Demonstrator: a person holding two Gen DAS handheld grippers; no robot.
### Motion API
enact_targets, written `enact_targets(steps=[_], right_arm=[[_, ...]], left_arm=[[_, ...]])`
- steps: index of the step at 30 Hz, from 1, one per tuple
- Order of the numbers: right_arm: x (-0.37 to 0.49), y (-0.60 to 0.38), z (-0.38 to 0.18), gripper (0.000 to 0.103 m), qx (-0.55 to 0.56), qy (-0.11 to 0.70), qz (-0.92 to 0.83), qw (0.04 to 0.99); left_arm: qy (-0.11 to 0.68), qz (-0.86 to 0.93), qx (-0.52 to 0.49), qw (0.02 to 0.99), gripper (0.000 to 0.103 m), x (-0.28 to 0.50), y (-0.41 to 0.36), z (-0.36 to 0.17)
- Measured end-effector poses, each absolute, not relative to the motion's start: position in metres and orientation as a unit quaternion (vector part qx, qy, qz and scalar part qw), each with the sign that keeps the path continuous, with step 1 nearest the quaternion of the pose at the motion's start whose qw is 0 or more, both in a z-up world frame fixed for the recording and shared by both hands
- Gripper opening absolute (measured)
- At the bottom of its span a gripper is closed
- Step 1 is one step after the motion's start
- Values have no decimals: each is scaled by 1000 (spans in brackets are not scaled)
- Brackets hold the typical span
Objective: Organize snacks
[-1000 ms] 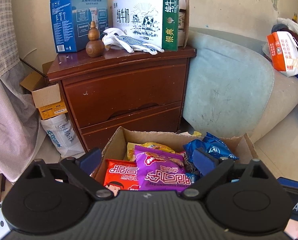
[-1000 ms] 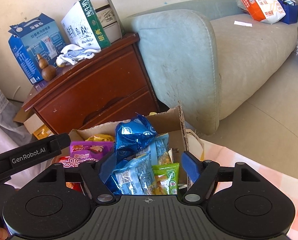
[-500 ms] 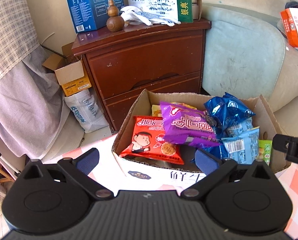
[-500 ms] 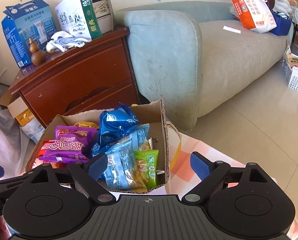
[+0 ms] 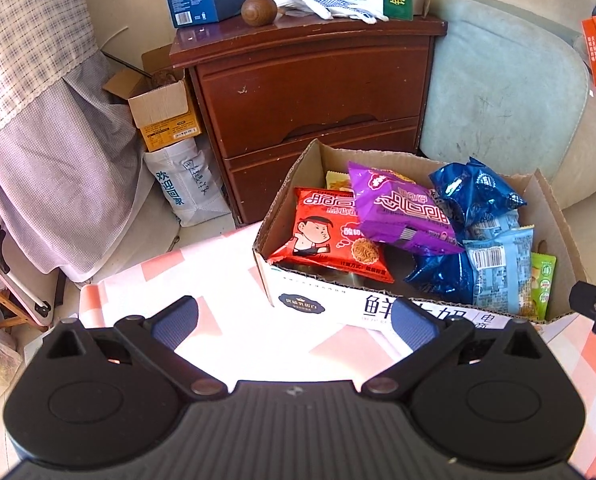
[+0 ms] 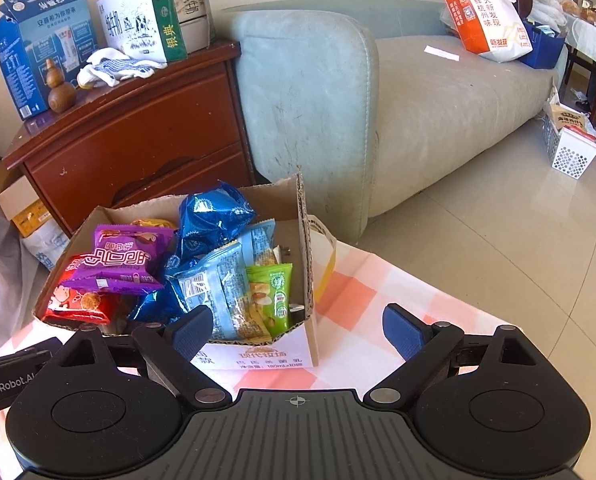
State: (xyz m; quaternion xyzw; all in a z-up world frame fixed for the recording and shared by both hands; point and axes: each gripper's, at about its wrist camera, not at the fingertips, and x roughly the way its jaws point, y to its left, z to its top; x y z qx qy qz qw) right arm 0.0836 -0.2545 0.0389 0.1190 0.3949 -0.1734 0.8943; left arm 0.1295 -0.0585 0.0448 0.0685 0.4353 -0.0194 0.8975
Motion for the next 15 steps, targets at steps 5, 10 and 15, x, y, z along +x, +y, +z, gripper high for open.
enact_targets(steps=[5,10,15], right_arm=[[89,-250,36,98,119,403,-166,892],[92,-239,37,100,94,406,-156,896],[94,-239,35,101,91,410,-158,893]], left_arm=[[443,-22,62,894,102,131,-59,42],[448,-22,69,891,102,134,-62,39],[447,-27,69,892,102,133,-65,40]])
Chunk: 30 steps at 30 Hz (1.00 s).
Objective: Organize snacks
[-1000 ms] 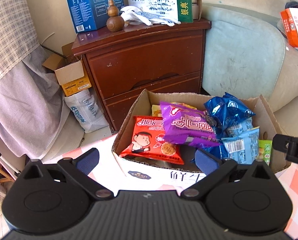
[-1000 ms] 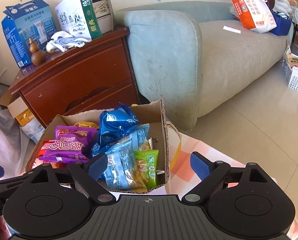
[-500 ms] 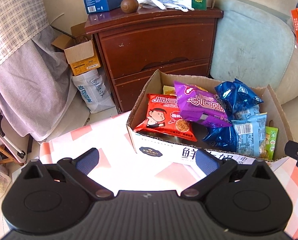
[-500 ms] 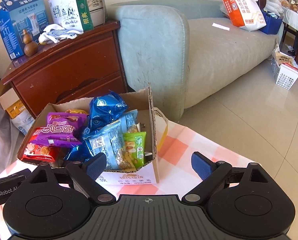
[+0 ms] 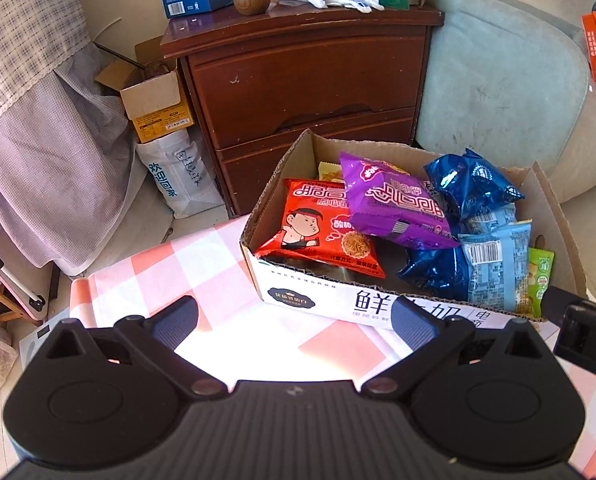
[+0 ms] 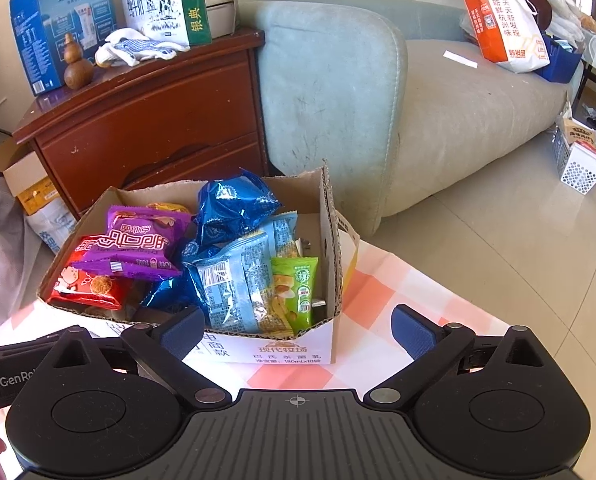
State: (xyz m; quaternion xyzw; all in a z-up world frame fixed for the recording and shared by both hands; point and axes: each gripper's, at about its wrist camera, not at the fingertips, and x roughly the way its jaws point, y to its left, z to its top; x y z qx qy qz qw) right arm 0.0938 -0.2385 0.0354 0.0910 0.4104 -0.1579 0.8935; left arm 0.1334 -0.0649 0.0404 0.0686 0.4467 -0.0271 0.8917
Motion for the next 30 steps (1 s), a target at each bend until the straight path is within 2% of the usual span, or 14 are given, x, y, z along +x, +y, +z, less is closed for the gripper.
enact_targets(steps=[30], right_arm=[[102,-228,33,101,52,412,-156,896]], left_arm=[[439,-18,84,894,102,136,-72,40]])
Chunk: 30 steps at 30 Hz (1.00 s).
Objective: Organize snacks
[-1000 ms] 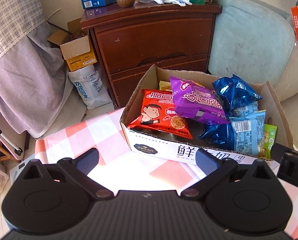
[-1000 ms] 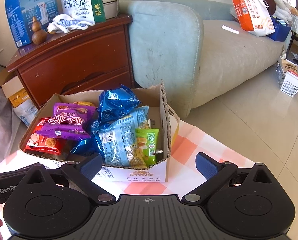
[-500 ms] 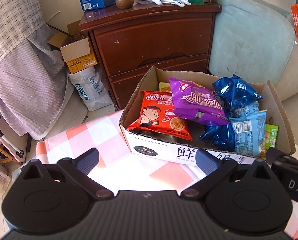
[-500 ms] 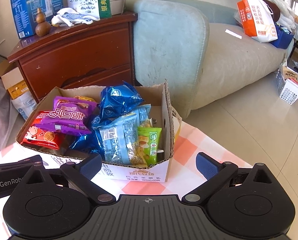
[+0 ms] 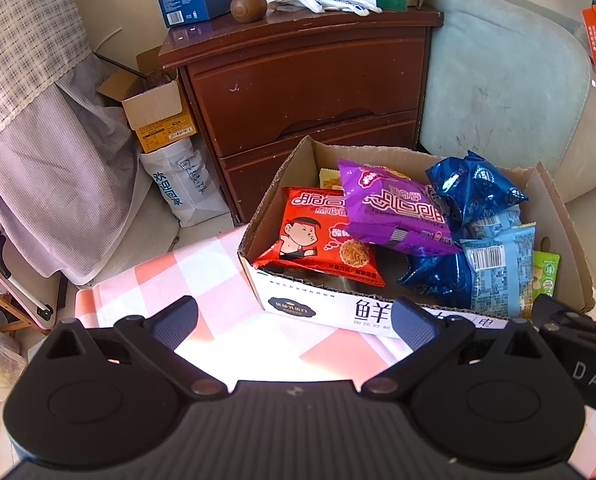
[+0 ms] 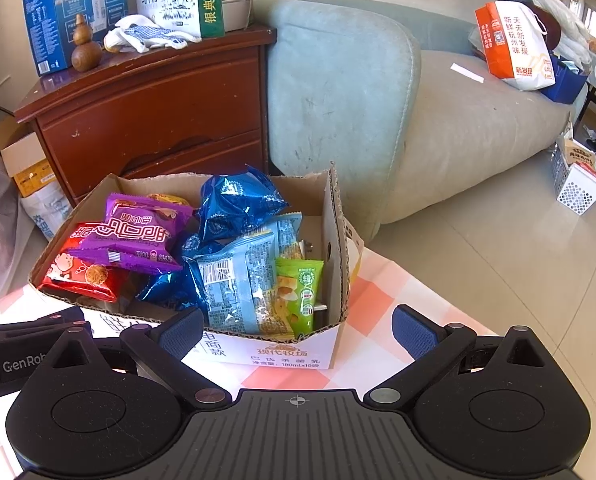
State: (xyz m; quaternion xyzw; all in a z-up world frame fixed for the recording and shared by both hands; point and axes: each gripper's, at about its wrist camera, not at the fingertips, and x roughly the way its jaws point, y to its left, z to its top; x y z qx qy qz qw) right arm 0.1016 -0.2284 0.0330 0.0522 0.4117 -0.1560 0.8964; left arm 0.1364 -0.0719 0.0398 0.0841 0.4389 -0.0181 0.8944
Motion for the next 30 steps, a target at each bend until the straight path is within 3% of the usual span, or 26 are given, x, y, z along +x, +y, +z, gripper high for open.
enact_targets(steps=[30], right_arm=[[104,-225,32,101,42,409,-153,899]], left_arm=[[435,-15,103,894,102,137,-73,39]])
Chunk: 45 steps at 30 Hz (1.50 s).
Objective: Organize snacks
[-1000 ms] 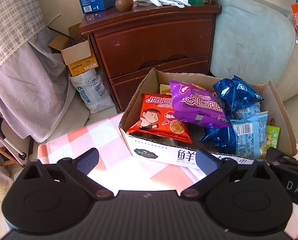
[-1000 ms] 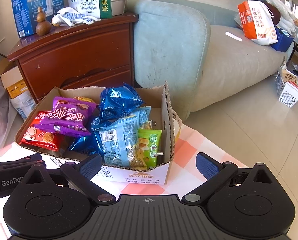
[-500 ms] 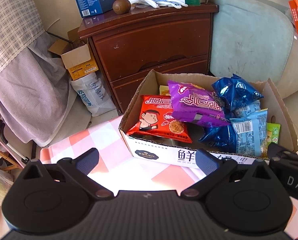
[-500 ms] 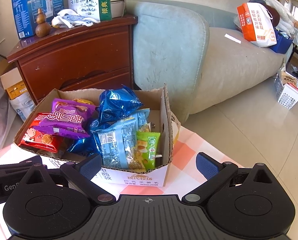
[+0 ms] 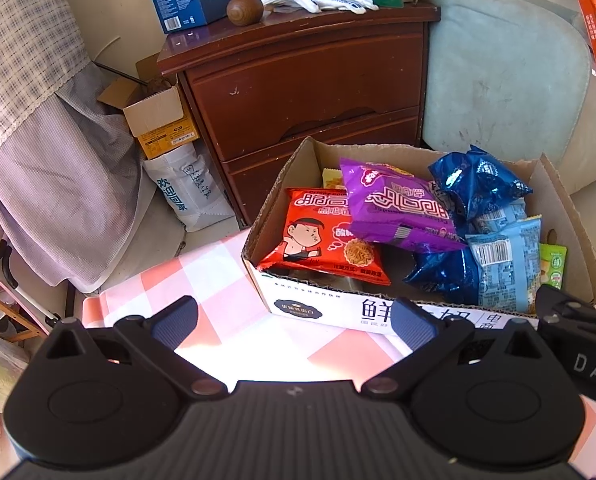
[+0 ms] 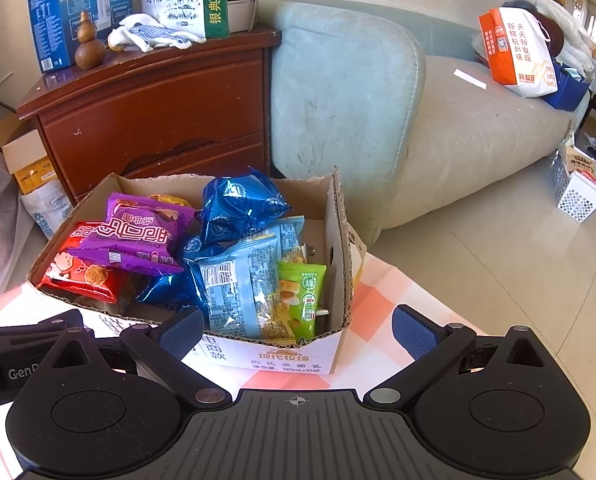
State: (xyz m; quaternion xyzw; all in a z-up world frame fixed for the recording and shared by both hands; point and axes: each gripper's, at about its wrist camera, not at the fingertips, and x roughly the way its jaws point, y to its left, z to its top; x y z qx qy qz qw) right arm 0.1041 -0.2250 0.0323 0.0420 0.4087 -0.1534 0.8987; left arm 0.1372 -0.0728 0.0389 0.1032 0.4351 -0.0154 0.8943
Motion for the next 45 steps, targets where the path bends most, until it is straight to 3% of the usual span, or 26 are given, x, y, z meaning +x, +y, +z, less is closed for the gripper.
enact_targets(steps=[25,45], right_arm=[[80,-208,40,101,14,401,-115,909],[1,-184,27,101,34,401,-63,913]], left_arm=[[418,-15,117,901,101,105,-55,48],[425,-18,73,902,102,14,1,46]])
